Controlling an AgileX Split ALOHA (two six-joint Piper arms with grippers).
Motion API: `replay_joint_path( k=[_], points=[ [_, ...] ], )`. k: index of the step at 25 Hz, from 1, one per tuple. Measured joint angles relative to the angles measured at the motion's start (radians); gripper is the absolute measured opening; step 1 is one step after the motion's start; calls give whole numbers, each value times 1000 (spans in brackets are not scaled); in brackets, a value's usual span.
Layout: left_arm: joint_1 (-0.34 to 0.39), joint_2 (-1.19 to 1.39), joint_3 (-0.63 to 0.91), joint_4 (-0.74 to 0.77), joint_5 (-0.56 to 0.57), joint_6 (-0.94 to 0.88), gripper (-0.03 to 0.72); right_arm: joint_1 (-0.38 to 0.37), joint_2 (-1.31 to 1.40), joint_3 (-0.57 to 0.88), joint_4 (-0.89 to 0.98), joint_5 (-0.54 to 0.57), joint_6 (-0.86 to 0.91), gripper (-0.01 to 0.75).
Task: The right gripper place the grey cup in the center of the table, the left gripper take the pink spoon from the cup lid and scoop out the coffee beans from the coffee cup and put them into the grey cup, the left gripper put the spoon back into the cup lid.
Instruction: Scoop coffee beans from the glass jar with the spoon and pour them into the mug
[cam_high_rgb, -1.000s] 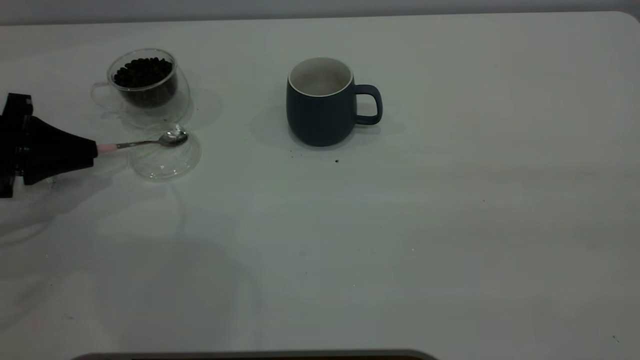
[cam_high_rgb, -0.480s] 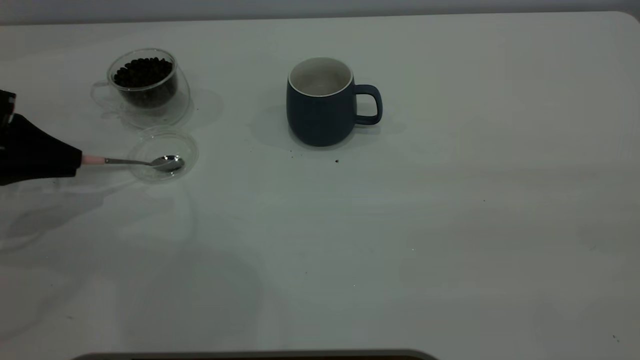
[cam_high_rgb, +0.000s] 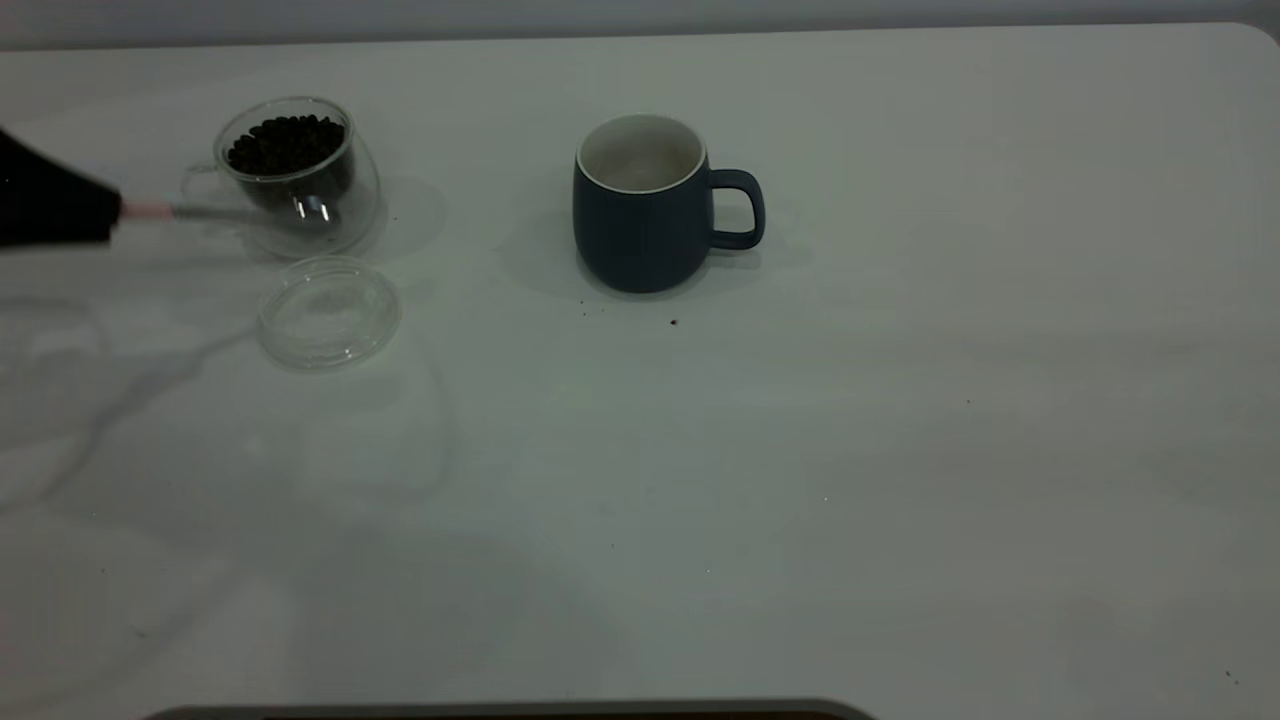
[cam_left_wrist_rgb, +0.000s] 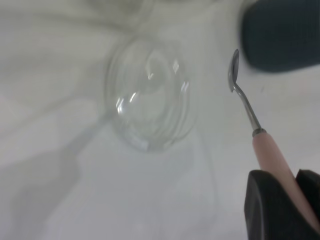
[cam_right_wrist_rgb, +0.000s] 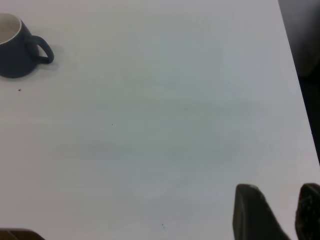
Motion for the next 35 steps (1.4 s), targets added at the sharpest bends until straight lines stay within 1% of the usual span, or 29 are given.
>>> replay_joint_path(
  k=[5,8,13,21,35],
  points=[
    [0,-49,-57,-134,4,85,123,0,0,0,0,0,0,243],
    [0,-48,-100,-163,-8,81,123,0,0,0,0,0,0,243],
    [0,9,-138,-138,-35,49,123,0,0,0,0,0,0,243],
    [0,83,-168,-133,-84,55,123,0,0,0,0,0,0,243],
    [0,146,-174,-138,-67,58,123,0,-5,0,0,0,-1,243]
  ],
)
